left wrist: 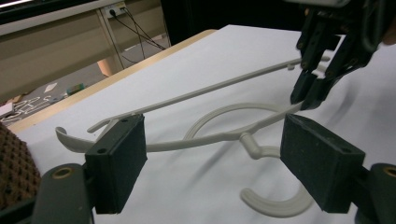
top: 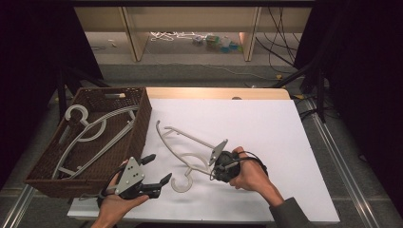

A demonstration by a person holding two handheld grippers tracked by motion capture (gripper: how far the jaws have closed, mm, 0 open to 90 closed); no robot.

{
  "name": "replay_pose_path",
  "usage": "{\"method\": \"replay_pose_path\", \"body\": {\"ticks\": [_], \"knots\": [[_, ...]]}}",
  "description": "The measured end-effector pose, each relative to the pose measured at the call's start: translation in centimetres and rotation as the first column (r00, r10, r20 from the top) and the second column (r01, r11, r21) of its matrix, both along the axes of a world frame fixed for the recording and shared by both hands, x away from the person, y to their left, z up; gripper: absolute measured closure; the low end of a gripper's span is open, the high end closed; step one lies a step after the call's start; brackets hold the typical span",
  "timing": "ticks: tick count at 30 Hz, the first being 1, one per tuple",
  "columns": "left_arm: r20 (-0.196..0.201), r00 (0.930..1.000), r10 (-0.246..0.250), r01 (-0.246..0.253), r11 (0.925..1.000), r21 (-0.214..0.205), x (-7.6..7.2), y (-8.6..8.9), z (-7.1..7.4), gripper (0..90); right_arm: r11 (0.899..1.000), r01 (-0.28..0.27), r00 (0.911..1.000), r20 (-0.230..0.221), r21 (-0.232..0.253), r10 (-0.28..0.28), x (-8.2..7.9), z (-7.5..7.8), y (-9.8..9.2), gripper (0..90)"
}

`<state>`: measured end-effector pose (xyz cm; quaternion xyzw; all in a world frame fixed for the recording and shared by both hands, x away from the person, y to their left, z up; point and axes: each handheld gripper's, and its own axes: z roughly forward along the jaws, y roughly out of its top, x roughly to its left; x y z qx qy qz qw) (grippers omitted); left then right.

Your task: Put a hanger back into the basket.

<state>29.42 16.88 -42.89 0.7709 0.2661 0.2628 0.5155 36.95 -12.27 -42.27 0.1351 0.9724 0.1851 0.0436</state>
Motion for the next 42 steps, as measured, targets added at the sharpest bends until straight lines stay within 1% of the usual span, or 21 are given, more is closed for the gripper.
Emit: {"method": "replay_pose_path", "body": {"ticks": [4,6,11,12,13,16,19,21,26,27,29,30,31,32,35,36,38,39,40,41,42], "knots": [[0.013,0.9997,-0.022,0.021,0.9963,0.084,0.9,-0.6,0.0,23.4,0.999,-0.025,0.9995,0.018,0.021,0.024,-1.1,0.9,-1.1,82.5],[-0.003,0.9998,-0.022,0.022,0.9940,0.107,1.3,-1.0,-0.1,23.9,0.999,-0.031,0.9994,0.017,0.021,0.031,-1.6,1.2,-1.6,82.5],[-0.008,0.9983,-0.058,0.058,0.9743,0.217,2.1,-2.2,-0.4,25.0,0.998,-0.054,0.9984,0.016,0.026,0.054,-2.8,1.8,-2.4,82.5],[0.008,0.9980,-0.062,0.058,0.9684,0.242,2.2,-2.4,-0.4,25.6,0.998,-0.060,0.9981,0.013,0.018,0.060,-3.0,1.9,-2.5,82.5],[0.016,0.9965,-0.082,0.074,0.9579,0.277,2.3,-2.6,-0.4,26.1,0.997,-0.069,0.9975,0.017,0.020,0.069,-3.2,2.0,-2.6,82.5],[0.047,0.9920,-0.117,0.095,0.9380,0.333,2.3,-3.3,-0.4,27.1,0.996,-0.079,0.9968,0.014,0.029,0.078,-3.8,2.1,-2.8,82.5],[0.058,0.9816,-0.182,0.145,0.9062,0.397,2.1,-4.2,-0.5,28.7,0.996,-0.085,0.9963,0.012,0.027,0.085,-4.1,2.3,-3.0,82.5],[0.045,0.9741,-0.221,0.178,0.8755,0.449,2.2,-4.6,-0.5,29.4,0.996,-0.086,0.9962,0.010,0.035,0.086,-4.3,2.4,-3.2,82.5],[0.037,0.9655,-0.258,0.205,0.8419,0.499,2.6,-5.1,-0.7,32.9,0.993,-0.107,0.9943,0.010,0.048,0.106,-4.8,2.6,-3.4,82.5],[0.047,0.9604,-0.274,0.213,0.8335,0.510,2.6,-5.2,-0.7,33.4,0.993,-0.110,0.9939,0.007,0.048,0.110,-4.8,2.7,-3.4,82.5],[0.022,0.9511,-0.308,0.253,0.8179,0.517,2.7,-5.3,-0.8,37.3,0.992,-0.116,0.9932,0.009,0.054,0.116,-4.9,2.6,-3.3,82.5],[0.025,0.9499,-0.311,0.253,0.8145,0.522,2.7,-5.4,-0.9,39.3,0.991,-0.121,0.9927,0.003,0.054,0.121,-5.0,2.6,-3.3,82.5],[0.016,0.9472,-0.320,0.263,0.8039,0.534,2.7,-5.5,-0.9,40.2,0.990,-0.128,0.9918,0.003,0.057,0.128,-5.0,2.6,-3.2,82.5],[0.019,0.9434,-0.331,0.270,0.8002,0.536,2.7,-5.5,-1.1,43.3,0.989,-0.134,0.9909,0.002,0.057,0.135,-5.1,2.5,-3.1,82.5],[0.024,0.9301,-0.366,0.289,0.7710,0.568,2.6,-5.6,-1.1,48.6,0.987,-0.148,0.9890,0.001,0.065,0.148,-5.1,2.5,-2.9,82.5],[0.025,0.9277,-0.372,0.292,0.7665,0.572,2.5,-5.6,-1.1,51.8,0.986,-0.151,0.9885,-0.003,0.067,0.151,-5.1,2.5,-2.9,82.5],[0.024,0.9177,-0.396,0.309,0.7504,0.584,2.4,-5.7,-1.2,58.7,0.987,-0.148,0.9888,-0.004,0.063,0.149,-5.1,2.4,-2.9,82.5],[0.030,0.9099,-0.414,0.315,0.7351,0.601,2.3,-5.7,-1.1,60.9,0.987,-0.150,0.9886,-0.006,0.066,0.150,-5.1,2.4,-2.9,82.5],[0.032,0.9051,-0.424,0.320,0.7277,0.607,2.3,-5.7,-1.1,62.5,0.985,-0.156,0.9876,-0.005,0.069,0.157,-5.0,2.4,-3.0,82.4],[0.031,0.8925,-0.450,0.332,0.7021,0.630,2.2,-5.8,-0.9,64.0,0.985,-0.159,0.9871,-0.007,0.071,0.160,-5.0,2.4,-3.0,82.4],[0.044,0.8883,-0.457,0.328,0.6982,0.636,2.0,-5.9,-0.9,65.3,0.984,-0.164,0.9861,-0.012,0.074,0.166,-5.0,2.4,-3.1,82.4]]}}
